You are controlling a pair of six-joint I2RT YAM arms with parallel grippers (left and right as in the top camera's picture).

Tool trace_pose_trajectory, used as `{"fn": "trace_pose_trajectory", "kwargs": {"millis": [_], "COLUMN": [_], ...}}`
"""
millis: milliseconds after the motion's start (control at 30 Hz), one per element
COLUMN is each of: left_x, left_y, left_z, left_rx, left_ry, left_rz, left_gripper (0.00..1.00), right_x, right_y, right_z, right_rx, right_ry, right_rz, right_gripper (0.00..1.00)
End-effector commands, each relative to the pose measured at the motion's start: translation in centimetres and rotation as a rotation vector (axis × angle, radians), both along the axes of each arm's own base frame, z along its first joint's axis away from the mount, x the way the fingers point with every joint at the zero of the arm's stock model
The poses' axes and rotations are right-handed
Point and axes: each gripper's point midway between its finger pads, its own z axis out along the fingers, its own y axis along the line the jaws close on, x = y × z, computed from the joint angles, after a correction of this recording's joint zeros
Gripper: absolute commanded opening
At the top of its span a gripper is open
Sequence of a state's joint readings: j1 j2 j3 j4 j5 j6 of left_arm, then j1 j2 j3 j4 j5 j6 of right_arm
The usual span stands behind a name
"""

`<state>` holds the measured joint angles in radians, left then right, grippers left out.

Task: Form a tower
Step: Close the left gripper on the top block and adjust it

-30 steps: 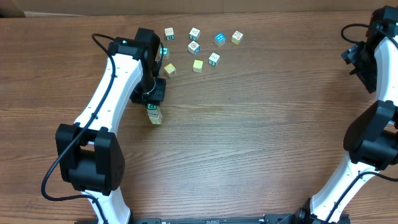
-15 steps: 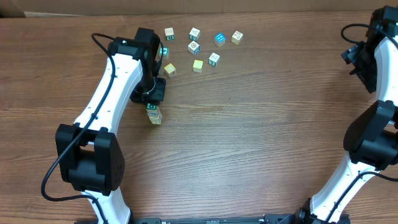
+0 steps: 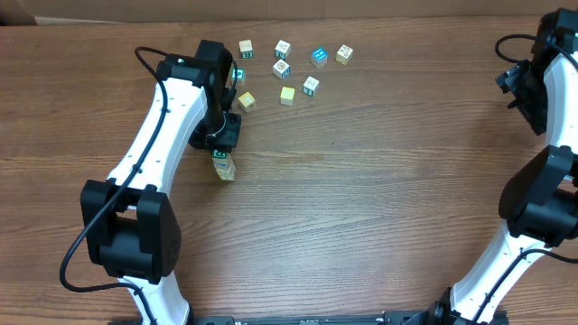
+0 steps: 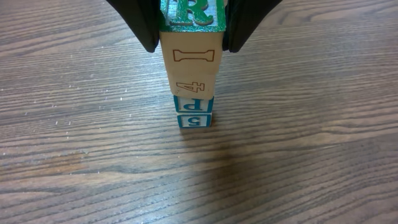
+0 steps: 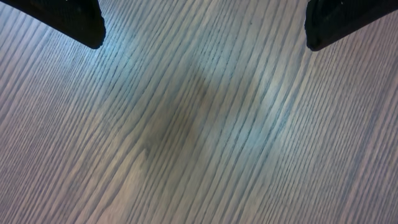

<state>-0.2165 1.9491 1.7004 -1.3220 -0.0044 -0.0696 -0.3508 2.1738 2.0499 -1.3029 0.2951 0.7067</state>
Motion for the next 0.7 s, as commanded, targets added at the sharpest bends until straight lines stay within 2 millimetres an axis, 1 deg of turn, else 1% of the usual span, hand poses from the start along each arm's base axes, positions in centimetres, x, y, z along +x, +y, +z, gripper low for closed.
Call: {"fn": "trace_pose_trajectory", "kwargs": {"millis": [0, 100, 133, 167, 200, 267, 300, 400, 500, 567, 667], "left_x": [-0.3, -0.3, -0.3, -0.3, -0.3, -0.4, -0.6, -1.2, -1.5, -1.8, -2.0], "left_y": [-0.1, -0.1, -0.1, -0.1, -0.1, -0.1, -0.1, -0.2, -0.5, -0.5, -0.5], "left_z": [-0.7, -0.7, -0.7, -0.7, -0.7, -0.7, -0.7, -0.7, -1.1, -1.8, -2.8], "left_rx": [0.008, 0.008, 0.007, 0.008, 0.007, 0.008, 0.009, -0.001, -0.017, -0.015, -0.014], "left_ry": [0.02, 0.021, 0.021, 0.022, 0.021, 0.027, 0.033, 0.06, 0.074, 0.08, 0.085], "left_rz": [-0.045, -0.045, -0.044, -0.044, -0.044, -0.044, -0.044, -0.045, -0.044, -0.044, -0.045], "left_gripper": [0.22, 0.25, 0.3, 0.42, 0.52, 0.65, 0.7, 0.79, 0.86, 0.89, 0.89], "right_x": [0.3, 0.3, 0.3, 0.3, 0.3, 0.3, 0.3, 0.3, 0.3, 0.3, 0.3], "right_y": [-0.2, -0.2, -0.2, -0.2, -0.2, -0.2, -0.2, -0.2, -0.2, -0.2, -0.2], "right_z": [3.0, 3.0, 3.0, 3.0, 3.0, 3.0, 3.0, 3.0, 3.0, 3.0, 3.0], "right_rx": [-0.035, -0.035, -0.035, -0.035, -0.035, -0.035, -0.035, -0.036, -0.035, -0.035, -0.036], "right_ry": [-0.067, -0.067, -0.067, -0.067, -0.067, -0.067, -0.067, -0.067, -0.067, -0.067, -0.067], "right_rz": [0.0, 0.0, 0.0, 0.0, 0.0, 0.0, 0.0, 0.0, 0.0, 0.0, 0.0], "right_gripper": [1.0, 1.0, 1.0, 1.0, 1.0, 1.0, 1.0, 1.0, 1.0, 1.0, 1.0]}}
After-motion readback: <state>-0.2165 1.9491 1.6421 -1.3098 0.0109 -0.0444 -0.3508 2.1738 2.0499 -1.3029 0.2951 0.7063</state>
